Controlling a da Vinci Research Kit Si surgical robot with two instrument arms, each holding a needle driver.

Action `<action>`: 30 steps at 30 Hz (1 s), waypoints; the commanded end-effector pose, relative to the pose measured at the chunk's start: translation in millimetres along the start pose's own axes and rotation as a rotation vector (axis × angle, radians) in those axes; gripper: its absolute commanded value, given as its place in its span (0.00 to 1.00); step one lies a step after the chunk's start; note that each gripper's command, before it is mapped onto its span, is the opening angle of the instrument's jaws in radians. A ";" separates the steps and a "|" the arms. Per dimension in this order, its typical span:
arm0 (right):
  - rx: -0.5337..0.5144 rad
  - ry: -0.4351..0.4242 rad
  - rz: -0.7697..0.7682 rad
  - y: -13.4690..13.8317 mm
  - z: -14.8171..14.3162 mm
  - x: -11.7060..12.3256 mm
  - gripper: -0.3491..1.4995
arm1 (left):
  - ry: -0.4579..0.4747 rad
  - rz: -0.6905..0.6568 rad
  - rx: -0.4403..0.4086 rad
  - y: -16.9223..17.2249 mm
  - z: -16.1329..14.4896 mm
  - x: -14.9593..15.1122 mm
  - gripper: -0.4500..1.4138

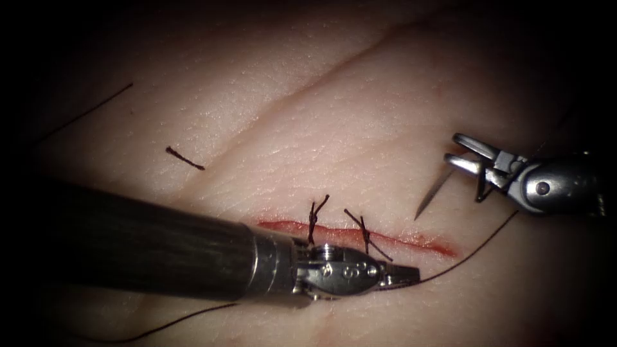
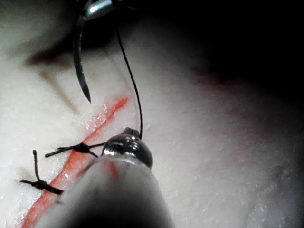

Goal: Wound Closure

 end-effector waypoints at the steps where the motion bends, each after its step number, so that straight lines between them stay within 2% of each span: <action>1: 0.005 0.002 -0.009 -1.0 0.6 -0.6 0.00 | -0.005 -0.009 -0.004 0.1 0.6 -0.4 0.09; 11: -0.013 0.011 -0.095 -1.6 1.3 -0.7 0.00 | -0.014 -0.026 -0.001 0.6 1.1 -1.2 0.14; 30: -0.022 0.009 -0.243 -2.9 1.6 -2.0 0.00 | -0.014 -0.036 -0.002 1.4 0.8 -0.6 0.14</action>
